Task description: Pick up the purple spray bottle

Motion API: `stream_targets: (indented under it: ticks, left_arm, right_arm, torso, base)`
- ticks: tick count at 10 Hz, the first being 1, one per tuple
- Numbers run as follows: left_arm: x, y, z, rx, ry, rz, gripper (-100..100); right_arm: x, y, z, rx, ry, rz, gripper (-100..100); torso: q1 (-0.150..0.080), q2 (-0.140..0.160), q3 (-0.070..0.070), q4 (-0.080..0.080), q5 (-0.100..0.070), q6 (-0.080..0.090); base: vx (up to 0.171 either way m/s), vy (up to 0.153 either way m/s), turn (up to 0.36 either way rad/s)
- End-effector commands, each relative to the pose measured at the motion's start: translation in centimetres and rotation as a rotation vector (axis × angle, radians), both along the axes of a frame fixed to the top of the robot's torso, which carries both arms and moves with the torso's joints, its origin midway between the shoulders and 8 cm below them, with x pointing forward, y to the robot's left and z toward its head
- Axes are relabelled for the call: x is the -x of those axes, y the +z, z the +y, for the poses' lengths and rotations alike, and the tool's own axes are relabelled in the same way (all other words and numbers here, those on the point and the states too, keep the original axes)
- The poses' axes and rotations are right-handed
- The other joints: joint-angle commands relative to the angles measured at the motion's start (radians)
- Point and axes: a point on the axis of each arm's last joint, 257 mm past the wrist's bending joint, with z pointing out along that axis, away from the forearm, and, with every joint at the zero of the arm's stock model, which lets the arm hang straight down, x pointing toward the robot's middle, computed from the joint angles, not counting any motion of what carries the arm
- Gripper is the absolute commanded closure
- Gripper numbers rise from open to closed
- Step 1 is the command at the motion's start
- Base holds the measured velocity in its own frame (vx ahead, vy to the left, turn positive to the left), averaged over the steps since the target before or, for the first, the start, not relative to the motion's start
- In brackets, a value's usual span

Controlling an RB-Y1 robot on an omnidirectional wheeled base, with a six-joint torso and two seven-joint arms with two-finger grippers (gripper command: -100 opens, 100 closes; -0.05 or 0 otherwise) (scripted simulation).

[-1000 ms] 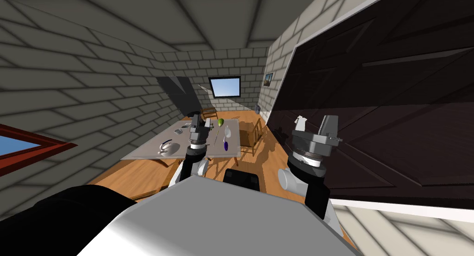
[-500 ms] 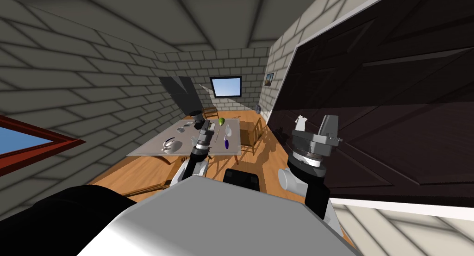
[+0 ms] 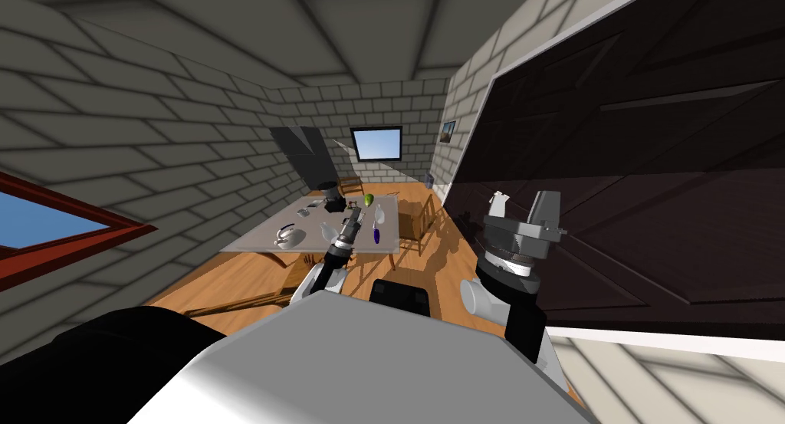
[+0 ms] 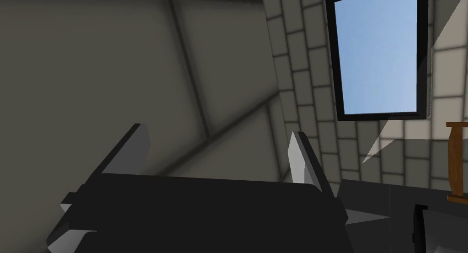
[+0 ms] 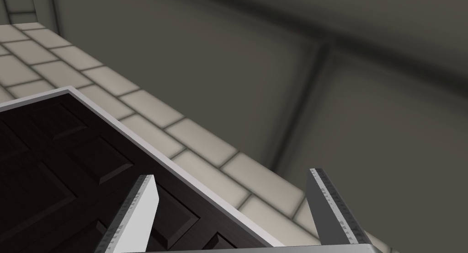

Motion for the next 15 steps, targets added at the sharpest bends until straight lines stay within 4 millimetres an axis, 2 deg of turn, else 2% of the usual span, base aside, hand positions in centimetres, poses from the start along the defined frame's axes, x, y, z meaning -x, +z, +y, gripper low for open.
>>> stream_targets:
  ticks: [1,3,4,6,11,12,15]
  left_arm:
    - [-0.3,-1.5,0.0,-0.017,0.005,0.031,-100]
    - [-1.4,-5.8,-0.1,-0.086,0.02,0.127,-100]
    - [-1.5,-6.2,-0.1,-0.086,0.021,0.135,-100]
    - [-2.3,-10.1,-0.2,-0.163,0.032,0.219,-100]
    - [-2.7,-16.2,0.2,-0.252,0.042,0.341,-100]
    - [-2.9,-17.9,0.3,-0.298,0.045,0.375,-100]
    - [-2.9,-21.1,0.8,-0.348,0.048,0.438,-100]
  right_arm:
    - [0.0,0.0,0.0,0.0,0.0,0.0,0]
    - [0.0,0.0,0.0,0.0,0.0,0.0,0]
    - [0.0,0.0,0.0,0.0,0.0,0.0,0]
    - [0.0,0.0,0.0,0.0,0.0,0.0,0]
    - [0.0,0.0,0.0,0.0,0.0,0.0,0]
    - [0.0,0.0,0.0,0.0,0.0,0.0,0]
    - [0.0,0.0,0.0,0.0,0.0,0.0,0]
  torso:
    - [0.0,0.0,0.0,0.0,0.0,0.0]
    - [0.0,-0.001,0.0,0.0,0.0,0.0]
    - [0.0,0.0,0.0,0.0,0.0,0.0]
    - [-0.001,-0.001,0.0,0.0,0.0,0.0]
    - [-0.001,-0.002,-0.001,0.0,0.0,0.0]
    - [0.0,-0.002,-0.001,0.0,0.0,0.0]
    - [-0.001,-0.003,-0.002,-0.001,0.0,0.0]
  base:
    - [-0.027,-0.02,0.017]
    - [-0.037,-0.031,0.037]
    - [-0.031,-0.03,0.016]
    - [-0.03,-0.043,0.028]
    - [-0.013,-0.033,0.022]
    - [-0.011,-0.029,0.035]
    - [-0.003,-0.035,0.02]
